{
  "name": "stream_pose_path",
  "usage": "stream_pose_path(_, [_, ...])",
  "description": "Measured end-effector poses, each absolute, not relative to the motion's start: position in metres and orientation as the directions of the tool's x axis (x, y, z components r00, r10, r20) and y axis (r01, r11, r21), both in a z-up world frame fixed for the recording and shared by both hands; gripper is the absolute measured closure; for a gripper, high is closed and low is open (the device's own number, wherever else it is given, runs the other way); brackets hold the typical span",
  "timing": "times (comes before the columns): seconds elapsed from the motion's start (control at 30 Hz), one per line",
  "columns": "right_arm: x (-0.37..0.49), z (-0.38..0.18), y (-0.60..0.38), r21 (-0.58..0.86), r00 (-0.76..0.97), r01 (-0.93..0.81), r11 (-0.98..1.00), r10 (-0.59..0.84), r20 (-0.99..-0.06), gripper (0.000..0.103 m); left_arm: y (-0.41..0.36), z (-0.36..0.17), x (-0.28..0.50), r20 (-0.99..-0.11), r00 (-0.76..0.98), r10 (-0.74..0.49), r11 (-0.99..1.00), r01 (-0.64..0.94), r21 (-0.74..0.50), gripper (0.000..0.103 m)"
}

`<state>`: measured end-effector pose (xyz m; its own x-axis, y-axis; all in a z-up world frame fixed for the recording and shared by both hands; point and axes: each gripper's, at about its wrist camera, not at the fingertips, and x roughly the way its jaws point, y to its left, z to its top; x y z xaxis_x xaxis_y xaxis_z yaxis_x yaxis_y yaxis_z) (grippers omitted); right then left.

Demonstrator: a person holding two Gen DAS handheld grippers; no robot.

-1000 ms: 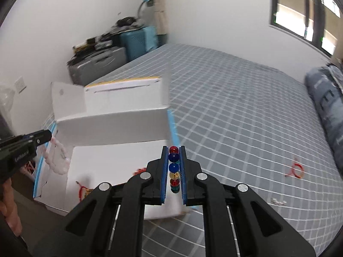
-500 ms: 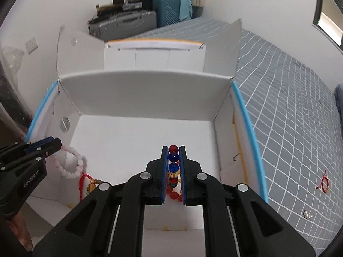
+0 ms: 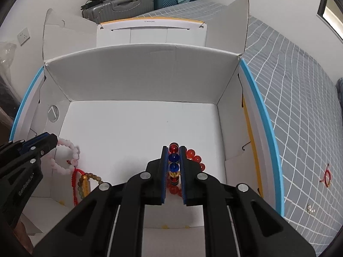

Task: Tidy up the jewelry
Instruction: 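Open left tool dropping pink bracelet while right tool releases multicolour beads, then withdraw both tools from the box back over the bed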

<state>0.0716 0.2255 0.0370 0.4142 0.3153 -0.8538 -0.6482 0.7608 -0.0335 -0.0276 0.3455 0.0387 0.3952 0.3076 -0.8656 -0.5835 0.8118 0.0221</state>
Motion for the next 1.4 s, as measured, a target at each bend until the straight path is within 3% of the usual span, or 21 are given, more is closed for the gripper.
stream_pose_path(0.07, [0.071, 0.040, 0.224, -0.028, 0.414, -0.647, 0.762, 0.320, -0.853, 0.076, 0.344, 0.043, -0.029, -0.858, 0.397, 0.325, 0.810, -0.586, 0.036, 0.090])
stream_pose_path(0.13, [0.072, 0.047, 0.219, -0.010, 0.412, -0.645, 0.764, 0.337, -0.846, 0.065, 0.341, 0.048, -0.029, -0.856, 0.398, 0.329, 0.811, -0.584, 0.040, 0.085])
stream_pose_path(0.27, [0.074, 0.063, 0.204, -0.025, 0.454, -0.627, 0.779, 0.338, -0.824, 0.039, 0.331, 0.060, -0.033, -0.844, 0.420, 0.334, 0.818, -0.574, 0.038, 0.062])
stream_pose_path(0.33, [0.075, 0.071, 0.192, -0.032, 0.473, -0.618, 0.785, 0.339, -0.813, 0.032, 0.324, 0.066, -0.034, -0.835, 0.437, 0.335, 0.822, -0.568, 0.032, 0.052])
stream_pose_path(0.4, [0.078, 0.080, 0.178, -0.040, 0.498, -0.604, 0.796, 0.337, -0.799, 0.026, 0.315, 0.073, -0.034, -0.822, 0.456, 0.341, 0.824, -0.566, 0.028, 0.036])
stream_pose_path(0.53, [0.091, 0.097, 0.141, -0.059, 0.552, -0.556, 0.829, 0.315, -0.772, 0.015, 0.291, 0.086, -0.031, -0.809, 0.486, 0.329, 0.842, -0.539, 0.018, 0.034])
stream_pose_path(0.7, [0.113, 0.107, 0.086, -0.105, 0.613, -0.478, 0.872, 0.245, -0.751, 0.011, 0.246, 0.103, -0.022, -0.778, 0.552, 0.301, 0.882, -0.472, 0.007, 0.019])
stream_pose_path(0.87, [0.144, 0.106, 0.014, -0.127, 0.639, -0.384, 0.914, 0.164, -0.752, 0.009, 0.191, 0.107, 0.003, -0.761, 0.597, 0.252, 0.921, -0.390, -0.001, 0.011])
stream_pose_path(1.4, [0.218, 0.048, -0.177, -0.146, 0.599, -0.159, 0.976, -0.022, -0.800, 0.008, 0.005, 0.037, 0.118, -0.799, 0.592, 0.101, 0.991, -0.130, 0.029, 0.006])
